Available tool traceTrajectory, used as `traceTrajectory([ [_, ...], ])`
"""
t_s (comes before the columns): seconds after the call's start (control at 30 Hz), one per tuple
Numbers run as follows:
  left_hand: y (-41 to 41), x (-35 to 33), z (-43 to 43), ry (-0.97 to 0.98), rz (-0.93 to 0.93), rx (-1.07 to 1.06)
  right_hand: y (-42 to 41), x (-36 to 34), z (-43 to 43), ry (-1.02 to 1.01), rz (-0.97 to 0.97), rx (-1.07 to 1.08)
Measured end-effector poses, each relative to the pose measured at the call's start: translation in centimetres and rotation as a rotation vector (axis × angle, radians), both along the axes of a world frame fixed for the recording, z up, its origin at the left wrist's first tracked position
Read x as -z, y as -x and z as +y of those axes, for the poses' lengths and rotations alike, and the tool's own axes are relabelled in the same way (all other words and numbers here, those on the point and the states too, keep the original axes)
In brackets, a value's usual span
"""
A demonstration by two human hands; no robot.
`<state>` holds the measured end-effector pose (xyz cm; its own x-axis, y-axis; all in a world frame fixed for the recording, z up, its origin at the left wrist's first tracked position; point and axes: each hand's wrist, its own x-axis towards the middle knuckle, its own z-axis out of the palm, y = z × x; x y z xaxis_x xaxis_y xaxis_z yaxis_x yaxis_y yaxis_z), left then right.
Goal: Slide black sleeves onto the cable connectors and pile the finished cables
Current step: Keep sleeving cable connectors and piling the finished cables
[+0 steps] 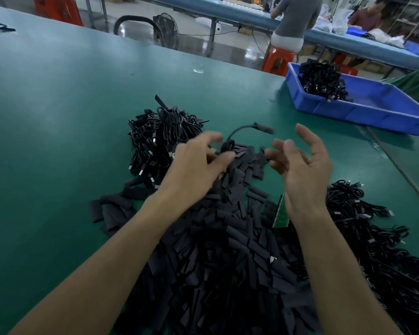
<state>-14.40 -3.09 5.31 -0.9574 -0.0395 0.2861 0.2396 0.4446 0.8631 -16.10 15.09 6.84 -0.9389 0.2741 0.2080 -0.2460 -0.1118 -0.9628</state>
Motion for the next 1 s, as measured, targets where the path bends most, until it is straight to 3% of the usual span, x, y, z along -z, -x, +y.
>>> traceTrajectory([
  [0.2,3.8,-3.4,-2.1,-0.025,0.116,-0.22,-0.1,2.6,4.5,-0.705,-0.217,0.089],
  [0.33,6.1,-4.0,-3.0,-0.095,-0.008,-0.283,-0.3,2.3,5.9,-1.301,-0.382,0.007],
  [0.4,6.6,-3.6,-3.0,-0.035,-0.079,-0.274,-0.5,1.7,5.9,-1.536,-0.522,-0.102],
  [0.53,6.2,-3.1,-2.0,0.09,-0.161,-0.251,-1.1,0.8,6.5,-1.502,-0.596,-0.461],
  [0.67,4.9,-3.0,-0.7,0.144,-0.203,-0.243,-1.6,0.5,7.2,-1.53,-0.657,-0.595],
  [0.73,4.4,-2.7,-0.3,0.194,-0.181,-0.221,-1.5,0.7,7.0,-1.604,-0.606,-0.571],
  [0.83,4.0,-2.0,0.0,0.312,-0.149,-0.209,-1.2,1.3,6.9,-1.577,-0.371,-0.48],
  [1.0,4.2,-1.4,-0.3,0.525,-0.178,-0.187,-0.9,0.8,6.6,-1.237,-0.032,-0.155],
])
